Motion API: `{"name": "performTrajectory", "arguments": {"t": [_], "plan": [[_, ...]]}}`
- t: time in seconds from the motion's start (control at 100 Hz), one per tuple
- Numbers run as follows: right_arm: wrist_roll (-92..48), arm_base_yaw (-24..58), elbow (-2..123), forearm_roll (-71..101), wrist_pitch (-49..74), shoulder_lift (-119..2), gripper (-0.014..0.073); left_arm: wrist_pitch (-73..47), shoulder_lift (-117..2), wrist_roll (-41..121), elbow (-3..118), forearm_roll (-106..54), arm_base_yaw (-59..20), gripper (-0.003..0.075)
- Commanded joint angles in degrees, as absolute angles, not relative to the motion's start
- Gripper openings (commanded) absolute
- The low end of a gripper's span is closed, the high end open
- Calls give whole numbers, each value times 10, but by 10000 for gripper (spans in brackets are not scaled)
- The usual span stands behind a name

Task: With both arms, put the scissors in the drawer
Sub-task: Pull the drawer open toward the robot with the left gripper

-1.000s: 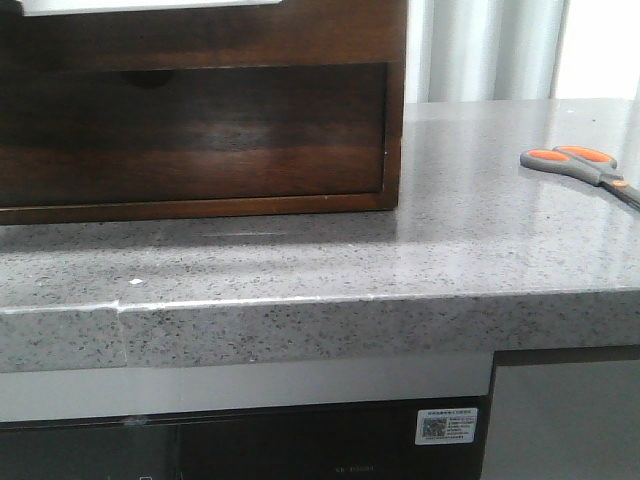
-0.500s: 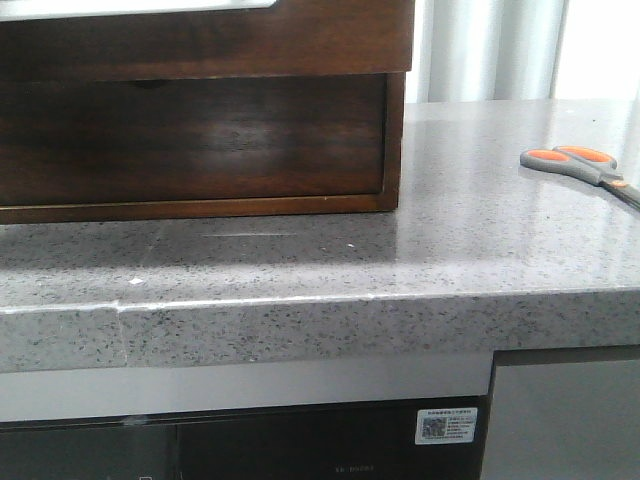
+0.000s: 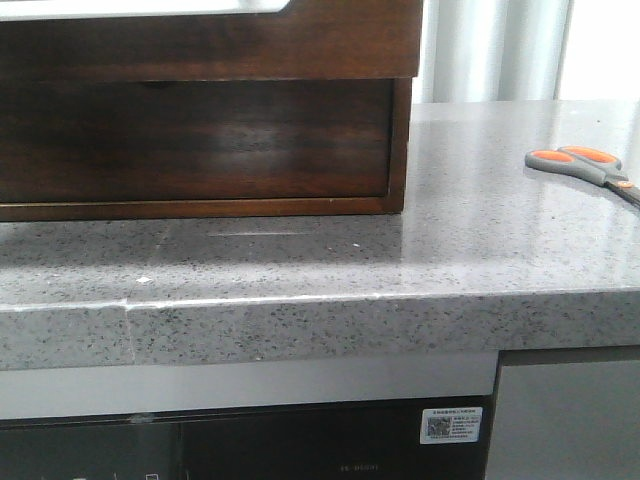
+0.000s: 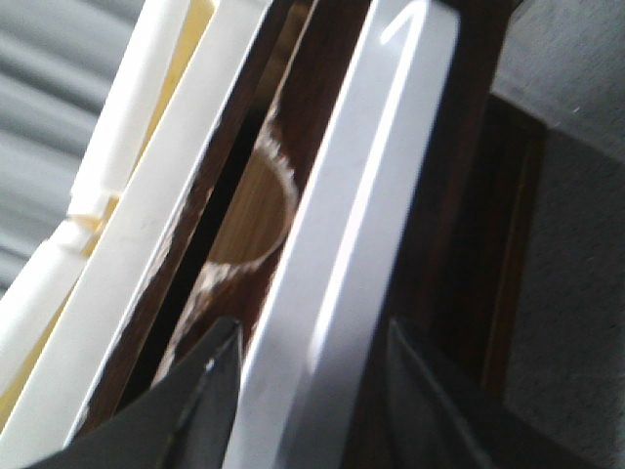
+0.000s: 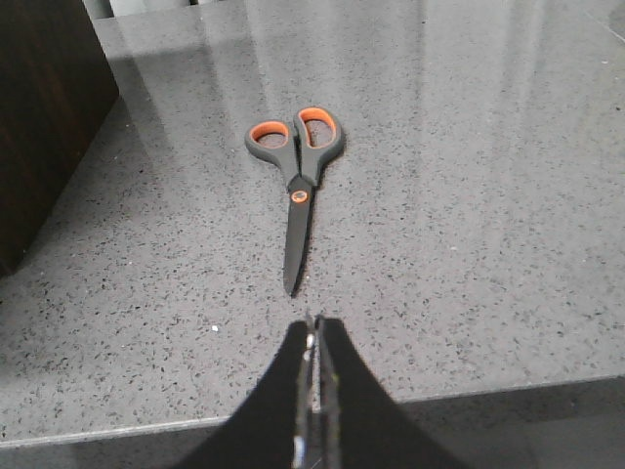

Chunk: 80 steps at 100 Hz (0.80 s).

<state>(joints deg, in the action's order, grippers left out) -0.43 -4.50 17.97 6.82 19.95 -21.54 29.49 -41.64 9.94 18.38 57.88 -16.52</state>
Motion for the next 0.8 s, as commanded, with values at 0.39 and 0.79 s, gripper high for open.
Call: {"name": "performTrajectory", "arguments": {"t": [0.39,0.79], "plan": [[-9,-49,195,68,153,-223,-46,422,-384,27,200,525,-167,315],[-9,-49,207,68,146,-224,-45,361,-256,-107,200,417,-167,315]]}}
